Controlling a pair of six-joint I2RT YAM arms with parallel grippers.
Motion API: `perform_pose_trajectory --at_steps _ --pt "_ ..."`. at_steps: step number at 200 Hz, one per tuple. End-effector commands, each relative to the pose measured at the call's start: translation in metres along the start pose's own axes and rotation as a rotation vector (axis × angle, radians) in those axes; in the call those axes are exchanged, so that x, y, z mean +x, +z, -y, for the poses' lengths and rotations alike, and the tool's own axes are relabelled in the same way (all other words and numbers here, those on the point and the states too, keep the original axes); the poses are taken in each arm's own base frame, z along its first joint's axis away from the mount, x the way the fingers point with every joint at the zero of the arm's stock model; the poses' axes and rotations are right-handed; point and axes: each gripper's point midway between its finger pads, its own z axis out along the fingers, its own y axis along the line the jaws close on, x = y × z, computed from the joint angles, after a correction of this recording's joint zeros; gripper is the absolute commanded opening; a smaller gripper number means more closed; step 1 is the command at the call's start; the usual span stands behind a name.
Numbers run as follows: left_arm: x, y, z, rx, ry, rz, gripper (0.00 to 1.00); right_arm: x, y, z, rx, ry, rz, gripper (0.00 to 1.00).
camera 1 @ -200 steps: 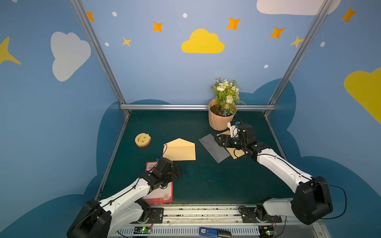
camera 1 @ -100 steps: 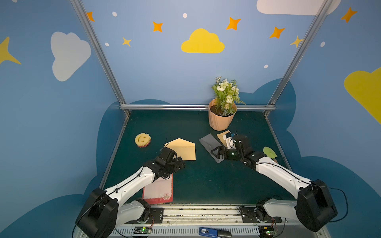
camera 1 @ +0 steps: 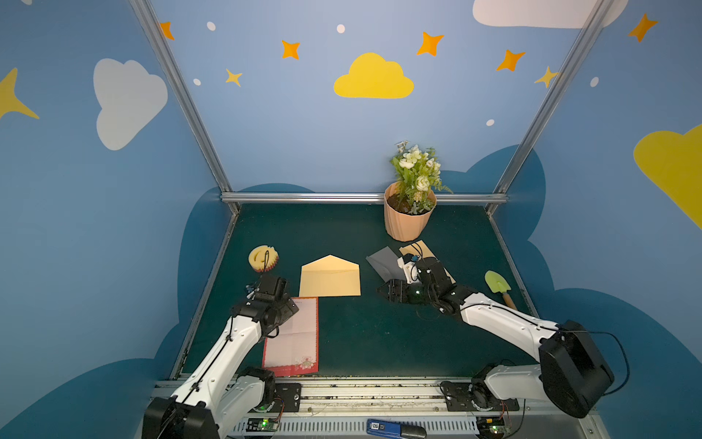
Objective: Fold the letter paper in half and place it into the envelope
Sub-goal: Move the letter paper to the center of the board.
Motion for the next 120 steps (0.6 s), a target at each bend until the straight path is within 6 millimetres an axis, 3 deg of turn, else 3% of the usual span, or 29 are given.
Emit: perform_pose_trajectory --at_steps 1,39,120 --pt "-0.018 0.006 -0.018 -0.094 0.014 0.023 1.0 -0.009 -0.009 -0.002 -0.031 0.001 0.044 0.87" --pt "-0.022 0.021 -0.026 -0.11 -0.042 0.003 1.0 -0.019 -0.021 0.004 -0.032 0.019 0.088 0.87" --pt "0.031 0.047 -0.023 -0.034 -0.096 -0.213 1.0 -0.028 -0.026 0.009 -0.045 0.03 0.106 0.87"
